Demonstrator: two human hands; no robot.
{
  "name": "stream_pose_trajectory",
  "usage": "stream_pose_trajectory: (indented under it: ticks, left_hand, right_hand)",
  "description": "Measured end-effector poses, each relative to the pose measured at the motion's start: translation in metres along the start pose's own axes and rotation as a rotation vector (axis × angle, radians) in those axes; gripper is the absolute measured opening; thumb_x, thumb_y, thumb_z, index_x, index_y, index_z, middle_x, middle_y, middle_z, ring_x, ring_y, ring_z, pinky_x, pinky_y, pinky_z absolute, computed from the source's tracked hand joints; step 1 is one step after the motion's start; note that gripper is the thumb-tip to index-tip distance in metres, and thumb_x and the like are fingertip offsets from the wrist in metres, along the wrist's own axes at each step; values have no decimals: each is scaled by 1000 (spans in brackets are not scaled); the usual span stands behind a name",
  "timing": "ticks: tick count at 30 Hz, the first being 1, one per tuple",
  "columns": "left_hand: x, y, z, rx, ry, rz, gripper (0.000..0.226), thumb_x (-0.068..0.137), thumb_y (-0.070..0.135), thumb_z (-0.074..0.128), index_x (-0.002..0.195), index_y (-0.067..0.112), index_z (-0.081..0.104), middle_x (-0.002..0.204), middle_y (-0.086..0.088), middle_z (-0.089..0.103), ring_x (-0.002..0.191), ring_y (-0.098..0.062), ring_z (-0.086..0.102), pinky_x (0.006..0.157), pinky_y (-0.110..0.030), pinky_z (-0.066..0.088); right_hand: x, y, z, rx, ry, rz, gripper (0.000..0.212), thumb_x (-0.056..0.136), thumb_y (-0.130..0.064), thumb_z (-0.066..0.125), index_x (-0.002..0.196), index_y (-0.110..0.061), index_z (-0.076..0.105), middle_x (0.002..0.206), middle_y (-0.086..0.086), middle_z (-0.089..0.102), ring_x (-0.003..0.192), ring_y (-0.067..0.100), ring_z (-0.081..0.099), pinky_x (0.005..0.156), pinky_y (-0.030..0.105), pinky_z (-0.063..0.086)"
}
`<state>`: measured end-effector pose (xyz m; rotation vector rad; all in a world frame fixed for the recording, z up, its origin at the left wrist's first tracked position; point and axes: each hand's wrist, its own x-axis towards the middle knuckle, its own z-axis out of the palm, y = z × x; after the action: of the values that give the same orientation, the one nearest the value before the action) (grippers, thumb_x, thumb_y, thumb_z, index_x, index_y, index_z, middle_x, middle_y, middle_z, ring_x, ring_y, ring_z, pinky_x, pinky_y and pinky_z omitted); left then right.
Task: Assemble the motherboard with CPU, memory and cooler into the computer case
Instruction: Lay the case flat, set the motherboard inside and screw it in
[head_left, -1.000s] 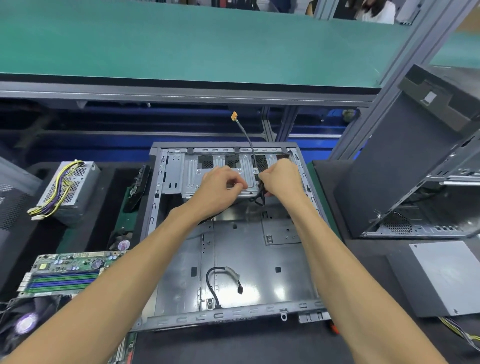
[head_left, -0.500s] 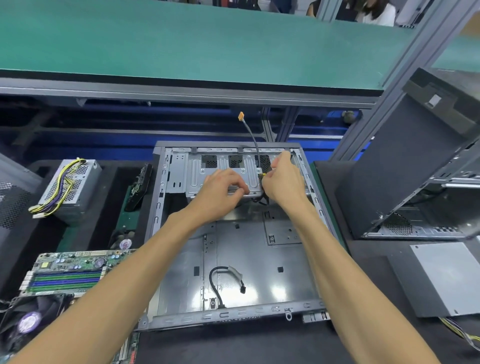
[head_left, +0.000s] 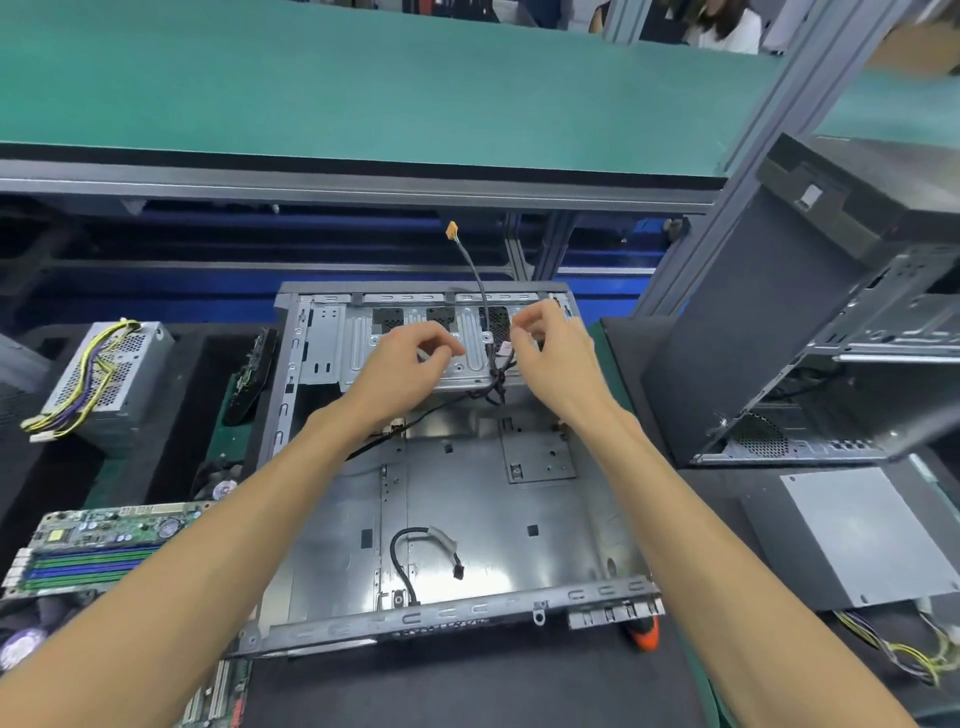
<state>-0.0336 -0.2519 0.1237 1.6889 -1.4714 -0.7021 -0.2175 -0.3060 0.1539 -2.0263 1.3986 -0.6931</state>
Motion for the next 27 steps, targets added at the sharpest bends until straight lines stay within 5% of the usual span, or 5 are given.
stream_pose_trajectory:
  ticks: [4, 7, 9, 20, 27]
  left_hand:
    - [-2, 7, -9, 30, 25, 3, 24, 95, 13, 53, 96, 29, 72, 103, 16, 69, 98, 2, 60, 85, -22, 45]
    - [-10, 11, -22, 38, 76, -10, 26, 97, 12, 52, 102, 27, 72, 102, 19, 67, 99, 5, 59, 85, -21, 45]
    - [-18, 14, -33, 70, 107, -18, 27, 98, 13, 50, 104, 29, 70, 100, 21, 65, 95, 11, 57, 82, -14, 44]
    - [-132, 16, -122, 122, 384, -246, 27, 102, 13, 45, 109, 15, 71, 103, -3, 72, 98, -18, 65, 90, -31, 49]
    - [-230, -5, -172, 79, 561, -464, 28, 102, 6, 43, 113, 7, 69, 102, -8, 69, 91, -15, 63, 79, -11, 47]
  right_hand:
    - [6, -2, -9, 20, 11, -41, 18, 101, -21, 52, 114, -17, 64, 104, -10, 65, 113, 20, 56, 101, 39, 46]
    - [6, -10, -11, 86, 57, -110, 17, 101, -16, 53, 109, -14, 68, 102, -5, 69, 94, 6, 59, 80, 6, 43]
    - [4, -22, -11, 158, 68, -161, 15, 101, -16, 55, 104, -13, 69, 92, -8, 68, 80, 1, 59, 69, 1, 39]
    - [-31, -132, 59, 541, -349, -275, 14, 100, -24, 56, 95, -21, 68, 80, -3, 70, 73, 12, 68, 61, 27, 55]
    - [-97, -201, 142, 589, -604, -287, 18, 98, -21, 55, 111, -17, 68, 99, 6, 72, 94, 21, 71, 86, 46, 60]
